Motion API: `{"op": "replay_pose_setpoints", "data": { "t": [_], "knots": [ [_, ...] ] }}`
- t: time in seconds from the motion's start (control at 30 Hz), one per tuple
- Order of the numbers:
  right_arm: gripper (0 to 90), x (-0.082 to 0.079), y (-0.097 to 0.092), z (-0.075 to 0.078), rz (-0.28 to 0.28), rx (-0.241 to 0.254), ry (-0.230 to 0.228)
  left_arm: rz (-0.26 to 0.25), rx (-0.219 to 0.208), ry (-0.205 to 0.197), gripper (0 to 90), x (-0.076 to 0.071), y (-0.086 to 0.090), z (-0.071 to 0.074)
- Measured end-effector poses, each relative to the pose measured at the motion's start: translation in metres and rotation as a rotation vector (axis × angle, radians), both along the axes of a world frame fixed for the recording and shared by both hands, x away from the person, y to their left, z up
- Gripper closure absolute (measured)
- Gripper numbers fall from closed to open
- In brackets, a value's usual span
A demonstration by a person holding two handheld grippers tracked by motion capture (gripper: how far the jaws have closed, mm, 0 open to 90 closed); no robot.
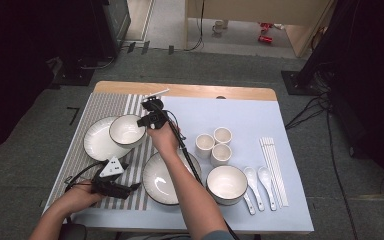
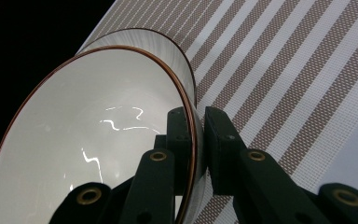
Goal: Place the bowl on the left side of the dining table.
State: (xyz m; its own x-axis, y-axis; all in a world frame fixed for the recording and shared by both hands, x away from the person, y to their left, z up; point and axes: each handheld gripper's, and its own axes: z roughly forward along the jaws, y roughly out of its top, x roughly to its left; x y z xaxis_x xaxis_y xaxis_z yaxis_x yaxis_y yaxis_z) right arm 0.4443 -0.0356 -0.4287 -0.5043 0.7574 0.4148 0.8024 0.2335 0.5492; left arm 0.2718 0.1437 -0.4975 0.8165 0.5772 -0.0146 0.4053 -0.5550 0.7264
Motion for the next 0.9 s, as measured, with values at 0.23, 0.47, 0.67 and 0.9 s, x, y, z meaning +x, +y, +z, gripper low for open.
{"op": "replay_pose_setpoints", "data": {
  "t": [0.23,0.47,0.67,0.9],
  "knots": [
    [81.2,0.002,0.005,-0.002,-0.004,0.015,-0.002,-0.001,0.001,0.001,16.6,0.0,0.0,0.0],
    [81.2,0.003,0.01,-0.006,-0.001,0.014,0.002,-0.002,0.002,0.001,16.6,0.0,0.0,0.0],
    [81.1,0.004,0.013,-0.012,-0.007,0.016,0.012,-0.003,0.003,0.001,16.6,0.0,0.0,0.0],
    [80.7,0.003,0.019,-0.017,0.005,0.021,0.006,-0.003,0.004,0.001,16.6,0.0,0.0,0.0]
  ]
}}
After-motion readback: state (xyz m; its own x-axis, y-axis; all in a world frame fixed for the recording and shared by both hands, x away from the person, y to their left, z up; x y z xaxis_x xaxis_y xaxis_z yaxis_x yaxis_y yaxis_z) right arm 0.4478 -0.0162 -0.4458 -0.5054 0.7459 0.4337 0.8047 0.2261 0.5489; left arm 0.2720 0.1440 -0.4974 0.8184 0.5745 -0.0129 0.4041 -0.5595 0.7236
